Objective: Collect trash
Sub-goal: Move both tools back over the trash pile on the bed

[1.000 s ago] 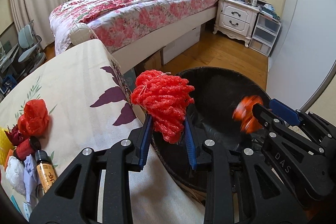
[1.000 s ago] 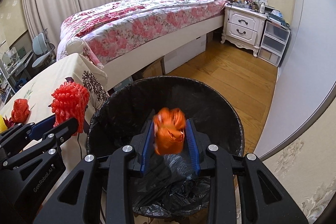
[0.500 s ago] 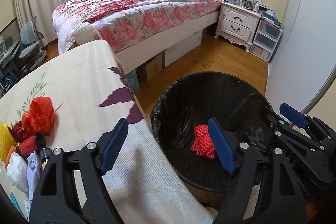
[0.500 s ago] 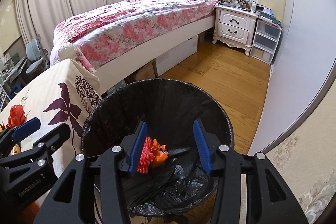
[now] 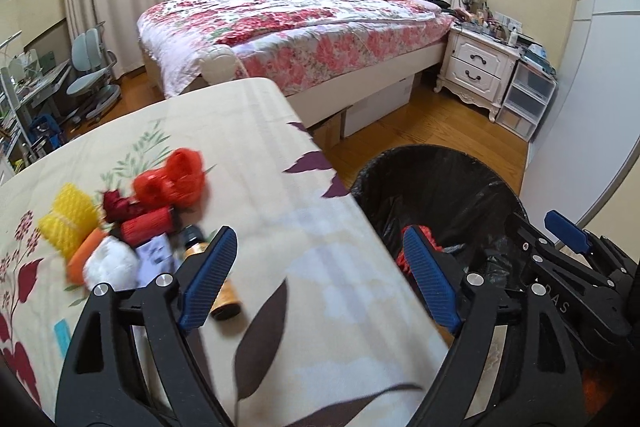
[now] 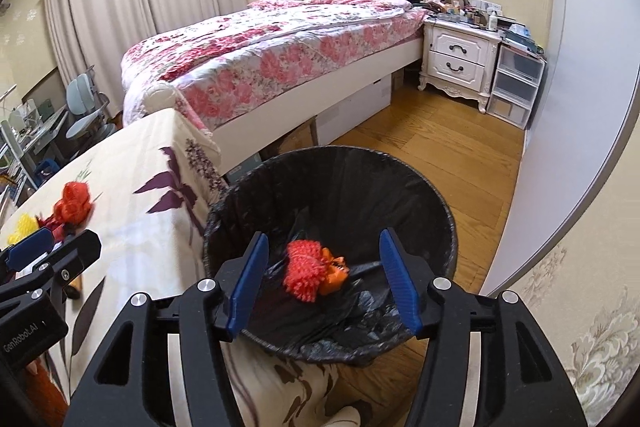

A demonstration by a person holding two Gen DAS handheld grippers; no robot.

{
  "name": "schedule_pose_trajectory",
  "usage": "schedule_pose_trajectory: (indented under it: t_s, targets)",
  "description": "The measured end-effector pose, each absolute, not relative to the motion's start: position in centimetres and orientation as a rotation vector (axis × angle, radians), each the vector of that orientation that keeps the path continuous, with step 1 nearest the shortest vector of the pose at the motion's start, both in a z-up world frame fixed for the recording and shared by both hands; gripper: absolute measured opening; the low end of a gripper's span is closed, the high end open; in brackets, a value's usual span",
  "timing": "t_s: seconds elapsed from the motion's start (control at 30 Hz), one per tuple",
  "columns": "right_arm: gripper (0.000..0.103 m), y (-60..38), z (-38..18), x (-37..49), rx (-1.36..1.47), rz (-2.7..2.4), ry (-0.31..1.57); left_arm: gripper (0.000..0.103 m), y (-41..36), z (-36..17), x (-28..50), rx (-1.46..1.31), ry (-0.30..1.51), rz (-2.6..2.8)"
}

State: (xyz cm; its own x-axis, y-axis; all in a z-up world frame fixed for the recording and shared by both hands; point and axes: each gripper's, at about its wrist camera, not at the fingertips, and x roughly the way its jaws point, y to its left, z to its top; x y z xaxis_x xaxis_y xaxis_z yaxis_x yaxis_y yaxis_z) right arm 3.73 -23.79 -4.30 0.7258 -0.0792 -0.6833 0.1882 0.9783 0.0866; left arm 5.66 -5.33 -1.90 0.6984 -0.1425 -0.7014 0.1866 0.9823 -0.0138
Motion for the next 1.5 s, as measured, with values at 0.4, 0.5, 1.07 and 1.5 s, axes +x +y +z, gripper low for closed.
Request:
schedule_pose_trajectory:
  t_s: [0.4,0.5,1.07,1.5]
  targets:
    - [0.057,-16.7,-3.3,0.7,0.074,-0.018,0.738,0.084,3.1,-1.0,1.1,0.009,0.779,-0.052]
    - [0.059,-15.1,-2.9,0.2,0.057,0.014,0.732,0.084,5.2,-0.9,0.0,-0.012,0.776,-0.016]
    - [0.06,-3.7,-2.5,-1.4,-0.052,0.248,0.749,0.084,16.7,-3.1,-3.9,-0.078,0.807,0.209]
    - [0.06,2.4,-4.3,-1.5,-0.116,0.364,0.81,0.084,20.1,-4.7,-4.6,-0.122,0.841,0.273]
